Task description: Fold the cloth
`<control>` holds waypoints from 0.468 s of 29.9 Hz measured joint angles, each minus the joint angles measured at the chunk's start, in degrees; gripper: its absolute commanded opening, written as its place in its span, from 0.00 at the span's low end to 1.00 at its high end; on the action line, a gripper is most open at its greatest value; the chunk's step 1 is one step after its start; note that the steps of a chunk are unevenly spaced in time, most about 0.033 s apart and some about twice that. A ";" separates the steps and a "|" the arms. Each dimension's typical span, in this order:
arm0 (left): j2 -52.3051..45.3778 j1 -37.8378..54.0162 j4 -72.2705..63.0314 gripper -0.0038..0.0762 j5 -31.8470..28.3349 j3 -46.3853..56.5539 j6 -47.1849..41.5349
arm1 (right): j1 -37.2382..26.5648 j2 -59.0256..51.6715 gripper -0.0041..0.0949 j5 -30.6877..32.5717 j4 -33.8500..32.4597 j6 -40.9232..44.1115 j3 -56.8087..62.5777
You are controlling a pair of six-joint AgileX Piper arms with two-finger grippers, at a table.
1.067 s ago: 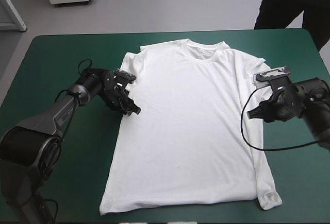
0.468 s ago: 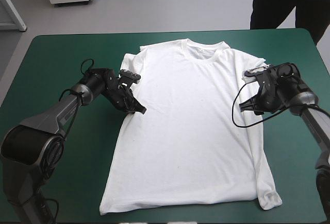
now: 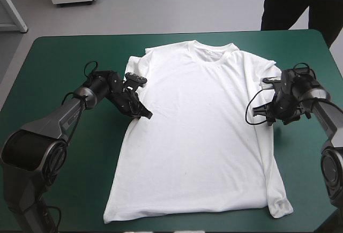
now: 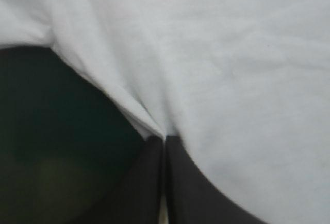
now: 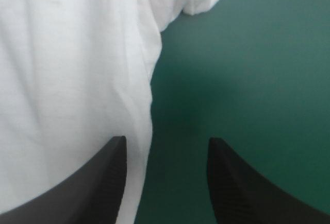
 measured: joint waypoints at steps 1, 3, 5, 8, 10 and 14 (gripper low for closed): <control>0.00 -0.01 -0.02 0.02 0.00 0.00 0.00 | -0.07 0.27 0.52 -0.26 0.71 -0.45 -0.08; 0.00 -0.06 -0.02 0.02 0.00 0.00 0.04 | -0.11 0.97 0.52 -0.71 2.52 -1.46 -0.07; 0.05 -0.06 -0.14 0.02 0.00 0.00 0.24 | -0.11 1.98 0.52 -0.93 4.17 -2.08 -0.07; 0.05 -0.06 -0.20 0.02 0.17 0.00 0.74 | -0.11 3.75 0.51 -0.89 5.80 -2.88 -0.19; 0.05 -0.11 -0.20 0.02 0.19 0.00 0.93 | -0.25 4.18 0.46 -0.83 6.21 -3.42 -0.57; 0.05 -0.11 -0.31 0.02 0.20 0.00 1.03 | -0.42 4.85 0.20 -0.06 7.09 -3.64 -1.30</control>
